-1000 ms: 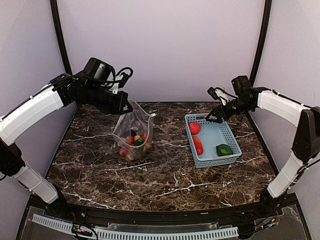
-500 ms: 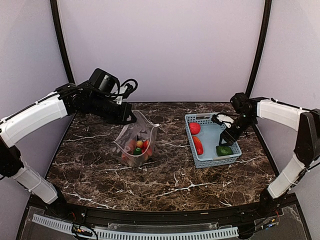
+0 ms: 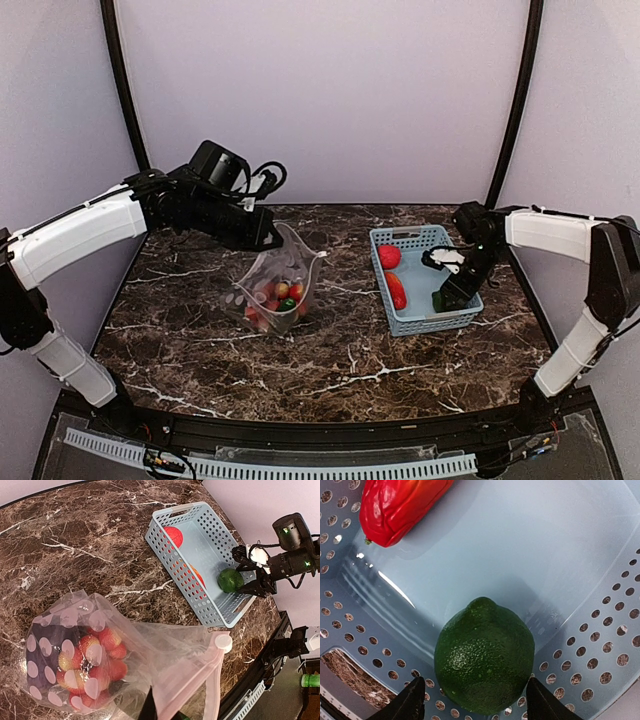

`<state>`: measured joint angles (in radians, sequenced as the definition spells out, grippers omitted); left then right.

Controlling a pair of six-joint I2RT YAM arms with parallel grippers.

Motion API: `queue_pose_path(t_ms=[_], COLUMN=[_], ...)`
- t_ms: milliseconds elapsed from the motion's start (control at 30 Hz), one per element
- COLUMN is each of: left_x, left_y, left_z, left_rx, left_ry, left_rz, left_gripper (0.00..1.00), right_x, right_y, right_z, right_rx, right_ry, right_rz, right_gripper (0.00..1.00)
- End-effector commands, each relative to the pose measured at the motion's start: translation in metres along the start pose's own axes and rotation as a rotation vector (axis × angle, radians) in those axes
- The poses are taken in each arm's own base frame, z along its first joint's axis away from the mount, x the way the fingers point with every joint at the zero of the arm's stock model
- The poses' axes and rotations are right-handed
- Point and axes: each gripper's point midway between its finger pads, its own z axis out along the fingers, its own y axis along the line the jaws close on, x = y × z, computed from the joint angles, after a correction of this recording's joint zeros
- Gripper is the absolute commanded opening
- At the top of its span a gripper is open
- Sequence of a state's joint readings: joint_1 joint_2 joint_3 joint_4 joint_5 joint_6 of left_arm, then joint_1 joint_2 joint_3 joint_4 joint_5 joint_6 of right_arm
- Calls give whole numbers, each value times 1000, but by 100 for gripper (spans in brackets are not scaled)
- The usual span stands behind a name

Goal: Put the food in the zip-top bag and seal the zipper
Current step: Pick up the fake vegetable from the bin, then place the fake vegetable in the zipper food storage bag.

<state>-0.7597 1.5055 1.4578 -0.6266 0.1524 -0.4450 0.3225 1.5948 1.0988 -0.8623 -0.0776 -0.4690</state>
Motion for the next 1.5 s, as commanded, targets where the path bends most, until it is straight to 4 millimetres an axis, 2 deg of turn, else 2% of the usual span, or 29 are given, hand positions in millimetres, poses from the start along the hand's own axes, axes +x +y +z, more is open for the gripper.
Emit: queue_pose_path(t_ms=[0,267,367,433,500,633,833,933,1067,1167,1300,1467], left_x=[-1,-4,-7,-11,-14,-19,-32,-44,-57,-62,-63,-69], left_y=[-7,-15,-21,-25,-29,-34,-45,-50,-52,-56,-52,-53], left_z=[-5,2,4,4,3,5,8,9,8,7,12,17], left_rx=[27,64,86,102,111,118,153,169,167,176,158,170], left_ry=[-16,-26,-35,-44,-52,-62,-110,-151,-191,-202,-208,-233], left_rz=[21,20,12,6,0,-22,-81,-91,-110,-114,-128,-144], left_gripper=[1,1,1,1,1,1,1,1,1,1,1,1], right_x=[7,7,-2,-13,-27,-61,-120,-140,-157,-166,-180,-197], right_y=[0,-2,-1,-1,-2,4,50,80,108,121,140,170], right_z=[9,24,19,6,-13,-65,-154,-195,-239,-260,-273,-251], right_rx=[10,2,-9,-6,3,-3,-214,-342,-462,-565,-650,-689], right_ry=[45,72,41,-10,-76,-254,-602,-751,-906,-961,-986,-937], right_rz=[8,6,3,-14,-32,-83,-192,-259,-338,-367,-410,-459], right_gripper=[65,64,54,46,43,42,41,41,42,42,42,42])
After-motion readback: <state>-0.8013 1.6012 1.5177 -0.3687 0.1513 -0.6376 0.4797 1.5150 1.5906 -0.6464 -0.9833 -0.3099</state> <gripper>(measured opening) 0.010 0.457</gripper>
